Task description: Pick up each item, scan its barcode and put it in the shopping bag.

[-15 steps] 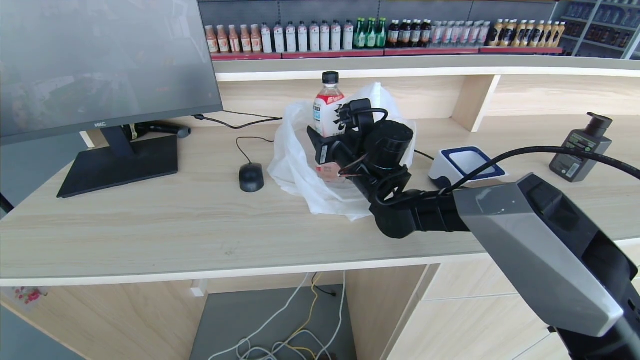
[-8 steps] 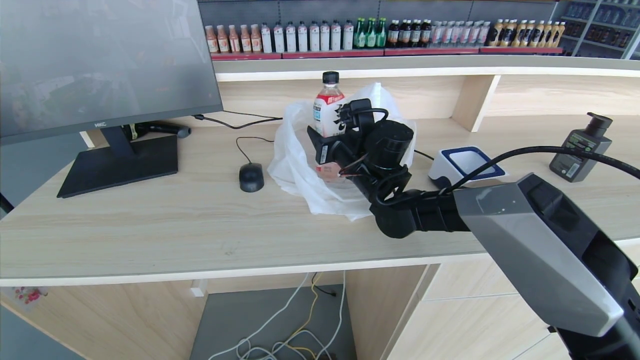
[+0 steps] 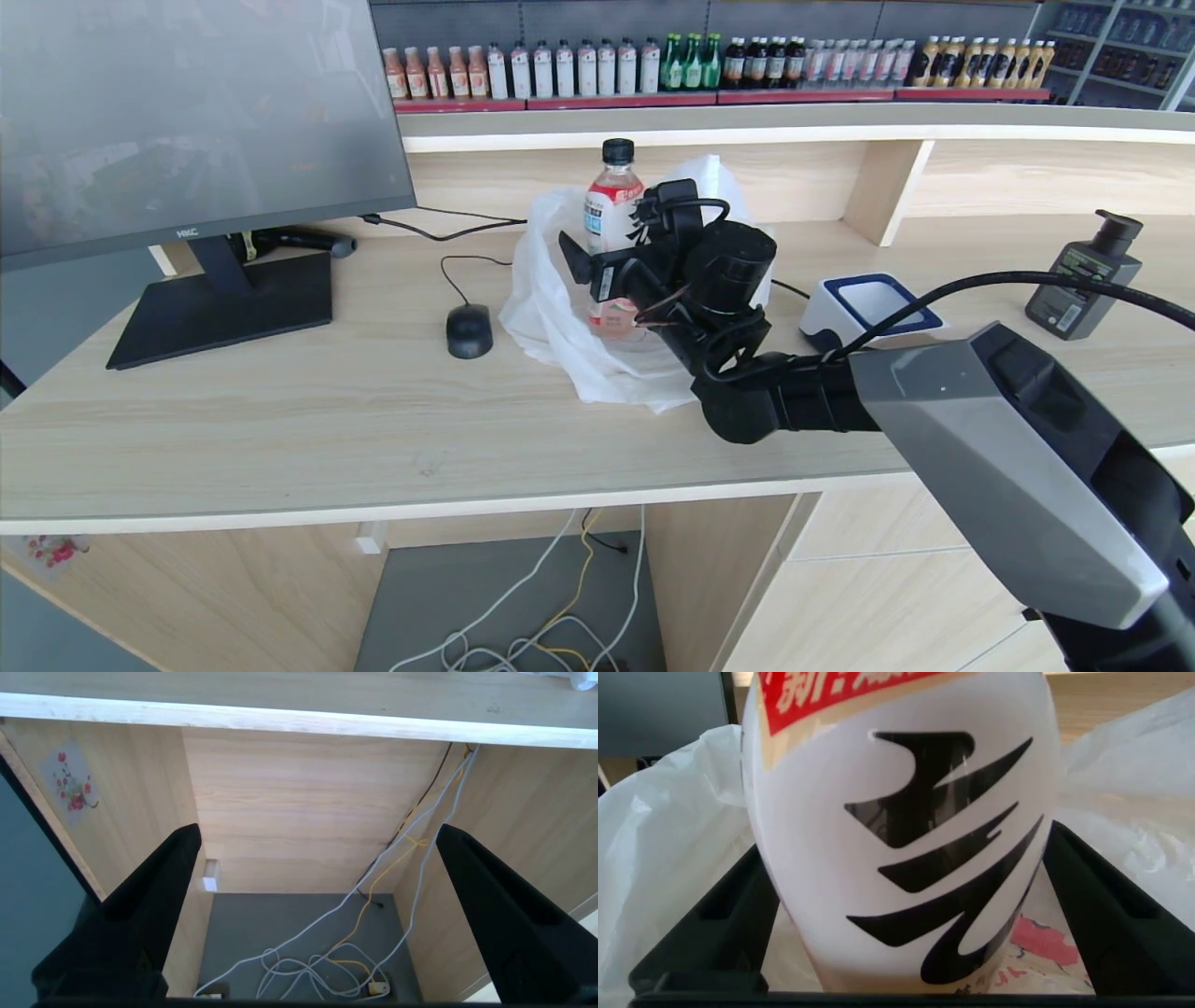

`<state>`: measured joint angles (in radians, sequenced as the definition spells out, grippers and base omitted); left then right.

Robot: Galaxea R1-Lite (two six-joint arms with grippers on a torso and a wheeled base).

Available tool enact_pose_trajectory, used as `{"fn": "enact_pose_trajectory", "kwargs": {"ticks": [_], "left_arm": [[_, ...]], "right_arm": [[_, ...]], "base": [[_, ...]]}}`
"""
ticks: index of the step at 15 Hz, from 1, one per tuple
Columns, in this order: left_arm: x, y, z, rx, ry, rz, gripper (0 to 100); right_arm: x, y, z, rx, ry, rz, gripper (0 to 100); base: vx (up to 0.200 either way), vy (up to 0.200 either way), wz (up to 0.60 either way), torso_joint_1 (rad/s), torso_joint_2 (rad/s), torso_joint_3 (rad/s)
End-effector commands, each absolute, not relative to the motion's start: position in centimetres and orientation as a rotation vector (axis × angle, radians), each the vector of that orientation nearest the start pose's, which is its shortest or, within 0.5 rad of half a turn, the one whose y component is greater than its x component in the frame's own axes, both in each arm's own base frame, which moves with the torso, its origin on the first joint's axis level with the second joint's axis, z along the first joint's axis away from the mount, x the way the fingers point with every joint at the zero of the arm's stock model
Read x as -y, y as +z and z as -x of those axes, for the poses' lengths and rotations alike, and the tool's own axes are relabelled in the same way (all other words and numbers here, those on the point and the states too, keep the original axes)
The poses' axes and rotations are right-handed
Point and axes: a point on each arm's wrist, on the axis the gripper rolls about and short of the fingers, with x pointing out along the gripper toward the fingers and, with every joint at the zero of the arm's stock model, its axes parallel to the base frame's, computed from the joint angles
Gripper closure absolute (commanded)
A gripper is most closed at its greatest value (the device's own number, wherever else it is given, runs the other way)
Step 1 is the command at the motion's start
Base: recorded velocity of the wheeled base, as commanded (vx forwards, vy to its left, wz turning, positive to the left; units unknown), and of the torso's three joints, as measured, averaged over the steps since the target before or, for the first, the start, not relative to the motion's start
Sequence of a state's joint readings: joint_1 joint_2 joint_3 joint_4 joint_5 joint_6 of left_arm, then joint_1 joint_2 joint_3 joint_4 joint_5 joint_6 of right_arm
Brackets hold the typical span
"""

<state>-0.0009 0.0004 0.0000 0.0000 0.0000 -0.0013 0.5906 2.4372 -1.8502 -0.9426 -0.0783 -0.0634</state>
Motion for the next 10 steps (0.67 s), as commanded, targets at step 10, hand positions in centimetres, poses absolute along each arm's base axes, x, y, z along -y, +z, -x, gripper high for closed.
{"fn": "enact_pose_trajectory", "kwargs": {"ticks": [10], "left_arm": [[0.0, 7.5, 2.3, 0.000, 0.000, 0.002, 0]], "right_arm": [[-26.8, 22.4, -40.2, 0.360, 0.493, -0.056, 0]], "base": [[0.000, 0.000, 0.00, 0.000, 0.00, 0.000]]}}
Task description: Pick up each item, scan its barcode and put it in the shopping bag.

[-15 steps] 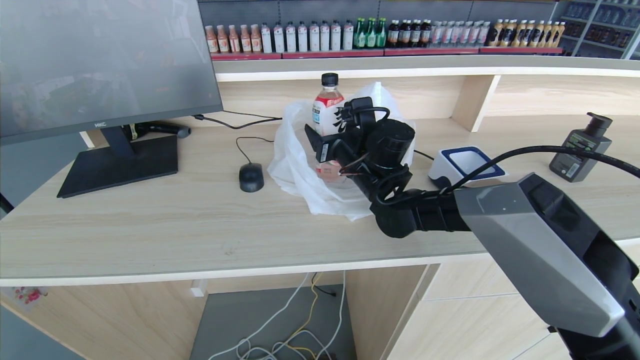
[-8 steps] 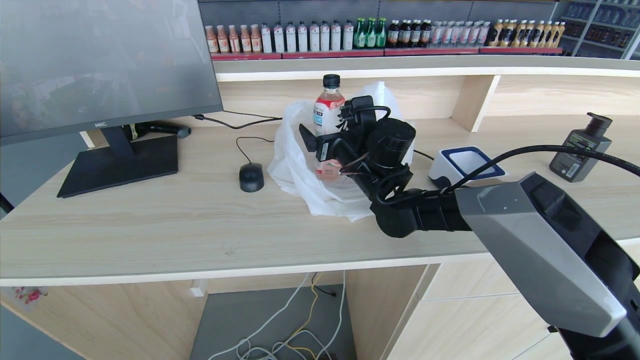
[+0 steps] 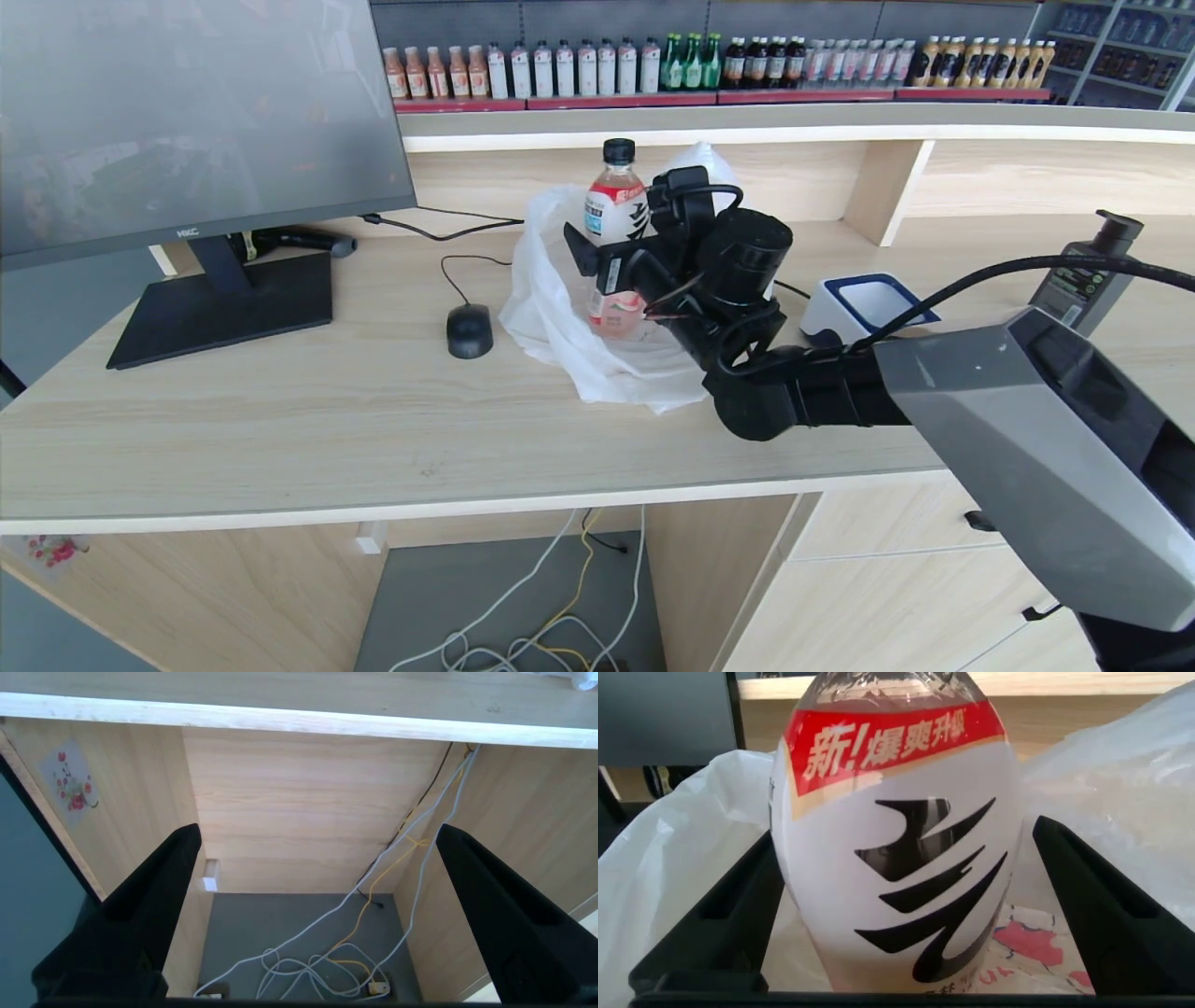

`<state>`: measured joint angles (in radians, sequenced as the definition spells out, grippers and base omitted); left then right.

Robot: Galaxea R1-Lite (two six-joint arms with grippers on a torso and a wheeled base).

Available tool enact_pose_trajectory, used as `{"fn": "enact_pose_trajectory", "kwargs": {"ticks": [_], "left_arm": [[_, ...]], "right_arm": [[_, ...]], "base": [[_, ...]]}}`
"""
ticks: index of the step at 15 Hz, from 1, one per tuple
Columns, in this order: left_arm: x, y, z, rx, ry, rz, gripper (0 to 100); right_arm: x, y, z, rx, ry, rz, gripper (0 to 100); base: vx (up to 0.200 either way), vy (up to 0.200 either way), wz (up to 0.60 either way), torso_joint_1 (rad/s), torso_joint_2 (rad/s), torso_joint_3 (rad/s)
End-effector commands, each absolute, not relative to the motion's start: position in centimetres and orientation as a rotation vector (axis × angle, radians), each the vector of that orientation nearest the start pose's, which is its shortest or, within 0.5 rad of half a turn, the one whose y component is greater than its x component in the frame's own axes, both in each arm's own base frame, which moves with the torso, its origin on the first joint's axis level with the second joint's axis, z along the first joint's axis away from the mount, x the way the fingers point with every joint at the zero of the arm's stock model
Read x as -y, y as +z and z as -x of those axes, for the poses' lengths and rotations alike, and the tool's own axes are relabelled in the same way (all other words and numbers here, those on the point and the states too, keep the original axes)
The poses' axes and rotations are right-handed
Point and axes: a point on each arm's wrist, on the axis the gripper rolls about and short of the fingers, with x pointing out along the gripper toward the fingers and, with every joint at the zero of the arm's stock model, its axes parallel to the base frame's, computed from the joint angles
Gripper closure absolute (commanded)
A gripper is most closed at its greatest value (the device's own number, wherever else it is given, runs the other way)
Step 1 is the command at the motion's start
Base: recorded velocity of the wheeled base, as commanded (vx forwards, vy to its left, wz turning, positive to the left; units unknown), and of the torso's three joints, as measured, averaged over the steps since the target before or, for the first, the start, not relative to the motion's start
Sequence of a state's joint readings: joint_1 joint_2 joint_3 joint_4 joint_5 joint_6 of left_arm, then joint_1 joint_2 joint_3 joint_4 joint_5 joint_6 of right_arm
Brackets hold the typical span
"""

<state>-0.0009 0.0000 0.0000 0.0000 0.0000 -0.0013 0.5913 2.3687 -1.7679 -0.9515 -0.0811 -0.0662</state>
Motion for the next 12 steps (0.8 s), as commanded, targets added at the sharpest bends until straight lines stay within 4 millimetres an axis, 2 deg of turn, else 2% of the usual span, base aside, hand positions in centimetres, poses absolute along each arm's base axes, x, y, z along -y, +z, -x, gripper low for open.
{"fn": "enact_pose_trajectory", "kwargs": {"ticks": [1, 5, 6, 9, 12], "left_arm": [[0.0, 7.5, 2.3, 0.000, -0.002, 0.002, 0], [0.0, 7.5, 2.3, 0.000, -0.002, 0.002, 0], [0.0, 7.5, 2.3, 0.000, -0.002, 0.002, 0], [0.0, 7.5, 2.3, 0.000, 0.000, 0.002, 0], [0.0, 7.5, 2.3, 0.000, -0.002, 0.002, 0]], "right_arm": [[-26.3, 23.0, -39.4, 0.354, 0.496, -0.056, 0], [-24.2, 24.7, -36.2, 0.366, 0.495, -0.060, 0], [-23.0, 24.9, -34.5, 0.364, 0.495, -0.061, 0], [-19.9, 24.1, -30.4, 0.368, 0.490, -0.065, 0], [-17.2, 22.6, -26.4, 0.364, 0.492, -0.067, 0]], "base": [[0.000, 0.000, 0.00, 0.000, 0.00, 0.000], [0.000, 0.000, 0.00, 0.000, 0.00, 0.000], [0.000, 0.000, 0.00, 0.000, 0.00, 0.000], [0.000, 0.000, 0.00, 0.000, 0.00, 0.000], [0.000, 0.000, 0.00, 0.000, 0.00, 0.000]]}}
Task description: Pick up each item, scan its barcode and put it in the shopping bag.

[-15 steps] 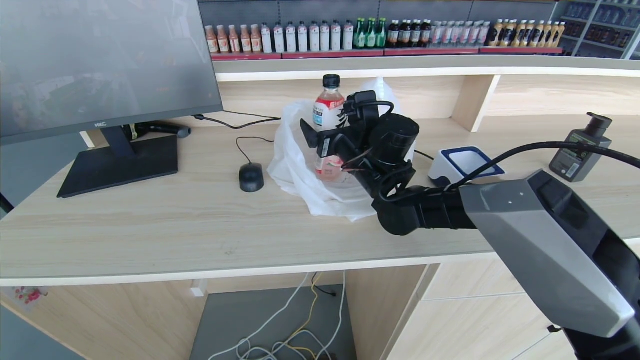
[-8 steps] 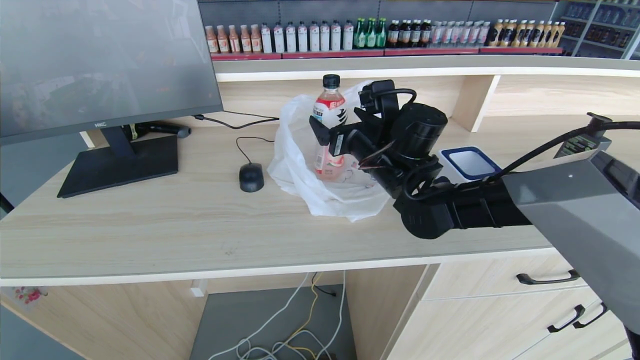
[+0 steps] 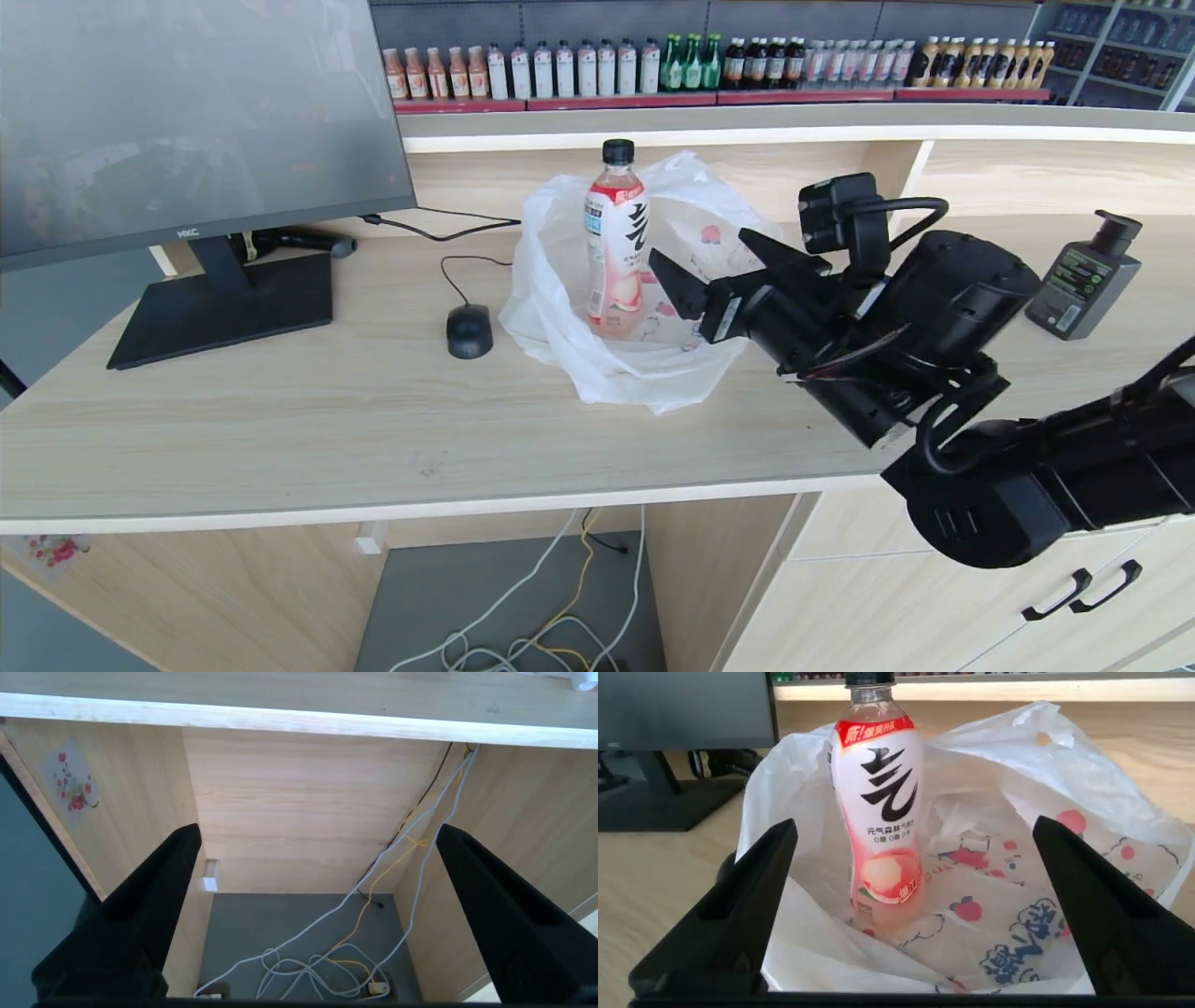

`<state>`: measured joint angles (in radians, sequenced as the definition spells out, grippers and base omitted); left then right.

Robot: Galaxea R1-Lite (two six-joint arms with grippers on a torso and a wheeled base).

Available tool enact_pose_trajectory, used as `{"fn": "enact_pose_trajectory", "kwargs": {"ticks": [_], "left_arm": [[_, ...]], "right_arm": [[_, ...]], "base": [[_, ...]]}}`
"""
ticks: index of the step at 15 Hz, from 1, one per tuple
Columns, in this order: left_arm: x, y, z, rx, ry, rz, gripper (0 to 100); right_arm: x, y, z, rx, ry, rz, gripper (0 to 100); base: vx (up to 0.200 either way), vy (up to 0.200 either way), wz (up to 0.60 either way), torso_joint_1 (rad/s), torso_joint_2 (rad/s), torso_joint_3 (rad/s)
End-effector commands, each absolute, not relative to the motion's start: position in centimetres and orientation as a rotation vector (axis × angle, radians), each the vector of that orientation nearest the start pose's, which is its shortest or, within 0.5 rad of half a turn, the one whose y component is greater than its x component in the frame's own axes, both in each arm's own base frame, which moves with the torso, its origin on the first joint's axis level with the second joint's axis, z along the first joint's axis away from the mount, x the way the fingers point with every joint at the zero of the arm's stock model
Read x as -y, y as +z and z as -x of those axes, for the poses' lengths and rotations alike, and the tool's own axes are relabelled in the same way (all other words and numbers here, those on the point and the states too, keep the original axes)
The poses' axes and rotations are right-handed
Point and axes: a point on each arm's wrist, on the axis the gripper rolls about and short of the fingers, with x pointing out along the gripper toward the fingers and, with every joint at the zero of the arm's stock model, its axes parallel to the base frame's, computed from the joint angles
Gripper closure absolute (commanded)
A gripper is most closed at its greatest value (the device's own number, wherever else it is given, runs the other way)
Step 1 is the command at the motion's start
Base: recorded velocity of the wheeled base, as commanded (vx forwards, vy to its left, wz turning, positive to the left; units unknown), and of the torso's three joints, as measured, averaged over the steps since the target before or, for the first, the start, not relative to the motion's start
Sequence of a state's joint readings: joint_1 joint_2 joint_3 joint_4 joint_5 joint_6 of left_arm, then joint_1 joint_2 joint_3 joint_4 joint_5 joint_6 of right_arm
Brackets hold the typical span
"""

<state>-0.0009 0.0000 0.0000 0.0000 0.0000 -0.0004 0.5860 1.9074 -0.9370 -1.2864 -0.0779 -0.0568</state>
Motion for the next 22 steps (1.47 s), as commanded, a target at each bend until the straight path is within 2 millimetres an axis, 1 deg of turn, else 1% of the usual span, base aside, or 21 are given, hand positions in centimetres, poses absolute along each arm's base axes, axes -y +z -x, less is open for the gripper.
{"fn": "enact_pose_trajectory", "kwargs": {"ticks": [1, 2, 5, 7, 8, 9, 12, 15, 18, 22], "left_arm": [[0.0, 7.5, 2.3, 0.000, -0.002, -0.002, 0], [0.0, 7.5, 2.3, -0.002, -0.002, -0.002, 0], [0.0, 7.5, 2.3, 0.000, 0.000, -0.002, 0], [0.0, 7.5, 2.3, 0.000, -0.002, -0.003, 0], [0.0, 7.5, 2.3, 0.000, -0.002, -0.003, 0], [0.0, 7.5, 2.3, 0.000, -0.002, -0.003, 0], [0.0, 7.5, 2.3, 0.000, -0.002, 0.000, 0], [0.0, 7.5, 2.3, 0.000, -0.002, -0.003, 0], [0.0, 7.5, 2.3, 0.000, -0.002, 0.003, 0], [0.0, 7.5, 2.3, 0.000, 0.000, 0.005, 0]], "right_arm": [[-16.9, 22.5, -25.9, 0.371, 0.490, -0.070, 0], [-16.4, 22.6, -25.1, 0.416, 0.486, -0.086, 0], [-16.3, 22.5, -24.2, 0.480, 0.488, -0.111, 0], [-15.9, 21.7, -23.7, 0.445, 0.491, -0.099, 0], [-15.8, 21.7, -23.5, 0.446, 0.491, -0.100, 0], [-15.8, 21.9, -23.6, 0.453, 0.489, -0.102, 0], [-15.9, 22.1, -23.5, 0.461, 0.491, -0.106, 0], [-15.5, 22.0, -23.0, 0.453, 0.492, -0.103, 0], [-15.8, 21.7, -23.5, 0.442, 0.494, -0.115, 0], [-15.6, 21.8, -23.4, 0.442, 0.490, -0.116, 0]], "base": [[0.000, 0.000, 0.00, 0.000, 0.00, 0.000], [0.000, 0.000, 0.00, 0.000, 0.00, 0.000], [0.000, 0.000, 0.00, 0.000, 0.00, 0.000], [0.000, 0.000, 0.00, 0.000, 0.00, 0.000], [0.000, 0.000, 0.00, 0.000, 0.00, 0.000], [0.000, 0.000, 0.00, 0.000, 0.00, 0.000], [-0.200, 0.000, 0.00, 0.010, 0.00, 0.002], [0.000, 0.000, 0.00, 0.000, 0.00, 0.000], [0.000, 0.000, 0.00, 0.000, 0.00, 0.000], [0.000, -0.200, 0.00, 0.000, 0.00, 0.002]]}}
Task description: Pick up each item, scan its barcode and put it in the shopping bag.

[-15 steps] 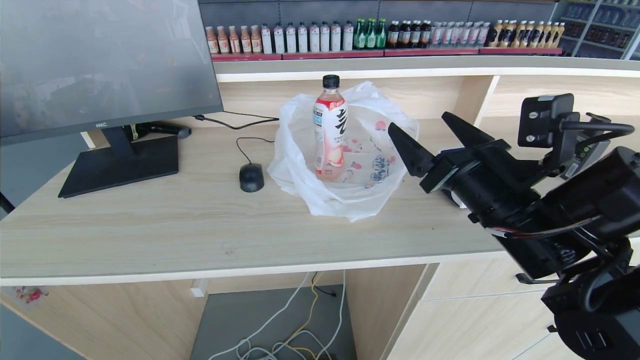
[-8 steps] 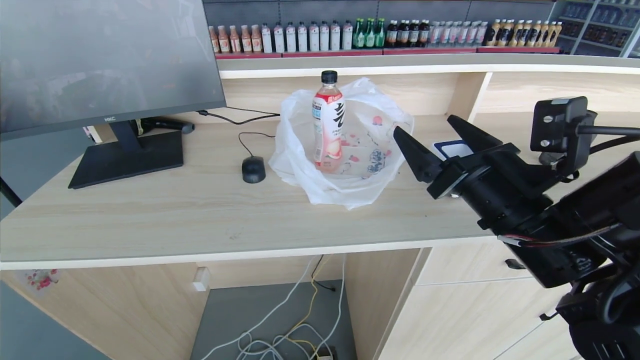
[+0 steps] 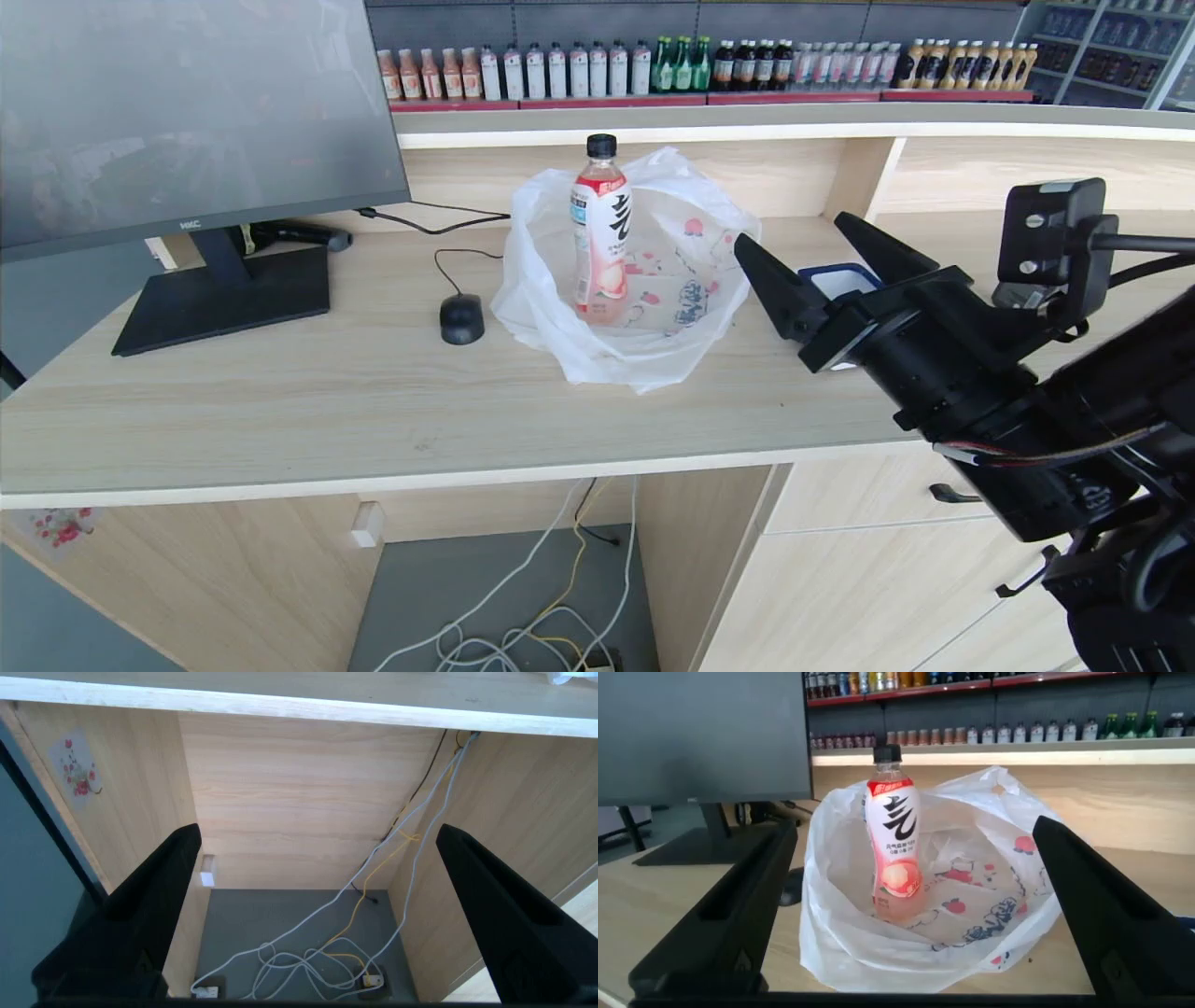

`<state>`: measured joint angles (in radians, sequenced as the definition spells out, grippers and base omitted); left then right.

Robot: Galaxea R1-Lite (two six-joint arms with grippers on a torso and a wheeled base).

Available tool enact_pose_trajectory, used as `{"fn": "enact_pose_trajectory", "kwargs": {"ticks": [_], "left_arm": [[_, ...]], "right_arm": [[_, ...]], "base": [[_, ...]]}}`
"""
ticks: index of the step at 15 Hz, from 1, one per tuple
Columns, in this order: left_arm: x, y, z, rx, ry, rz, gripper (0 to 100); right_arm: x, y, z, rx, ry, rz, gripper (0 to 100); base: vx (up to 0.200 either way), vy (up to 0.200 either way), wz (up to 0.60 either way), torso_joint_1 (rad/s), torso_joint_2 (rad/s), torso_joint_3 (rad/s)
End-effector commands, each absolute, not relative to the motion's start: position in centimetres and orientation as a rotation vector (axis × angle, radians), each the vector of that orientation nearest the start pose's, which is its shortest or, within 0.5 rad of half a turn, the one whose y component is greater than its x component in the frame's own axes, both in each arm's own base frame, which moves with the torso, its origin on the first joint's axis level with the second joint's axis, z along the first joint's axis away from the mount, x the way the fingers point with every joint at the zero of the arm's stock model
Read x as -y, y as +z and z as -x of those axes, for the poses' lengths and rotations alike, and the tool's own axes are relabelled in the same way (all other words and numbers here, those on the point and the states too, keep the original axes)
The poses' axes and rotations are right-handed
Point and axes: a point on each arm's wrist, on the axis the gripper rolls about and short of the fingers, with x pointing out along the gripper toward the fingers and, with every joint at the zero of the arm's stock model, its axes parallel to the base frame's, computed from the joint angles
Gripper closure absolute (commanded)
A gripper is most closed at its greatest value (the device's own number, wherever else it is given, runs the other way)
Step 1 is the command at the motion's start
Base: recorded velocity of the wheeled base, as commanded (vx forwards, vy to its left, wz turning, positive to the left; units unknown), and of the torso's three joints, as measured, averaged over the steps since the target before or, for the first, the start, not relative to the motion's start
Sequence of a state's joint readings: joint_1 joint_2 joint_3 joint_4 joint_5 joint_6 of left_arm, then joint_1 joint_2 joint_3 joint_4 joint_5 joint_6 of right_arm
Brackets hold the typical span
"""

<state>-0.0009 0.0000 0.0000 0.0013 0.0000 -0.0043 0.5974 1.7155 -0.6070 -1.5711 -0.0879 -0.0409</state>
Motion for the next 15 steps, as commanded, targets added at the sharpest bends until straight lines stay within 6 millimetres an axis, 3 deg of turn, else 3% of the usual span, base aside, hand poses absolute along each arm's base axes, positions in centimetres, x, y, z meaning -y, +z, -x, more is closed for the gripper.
{"fn": "enact_pose_trajectory", "kwargs": {"ticks": [1, 15], "left_arm": [[0.00, 7.53, 2.28, -0.002, 0.000, 0.006, 0], [0.00, 7.53, 2.28, -0.002, 0.000, 0.009, 0]], "right_arm": [[-15.56, 21.83, -23.25, 0.443, 0.491, -0.116, 0], [-15.31, 22.75, -22.96, 0.477, 0.488, -0.128, 0]], "base": [[0.000, -0.200, 0.00, 0.022, 0.01, -0.002], [0.000, -0.200, 0.00, 0.002, 0.00, 0.003]]}}
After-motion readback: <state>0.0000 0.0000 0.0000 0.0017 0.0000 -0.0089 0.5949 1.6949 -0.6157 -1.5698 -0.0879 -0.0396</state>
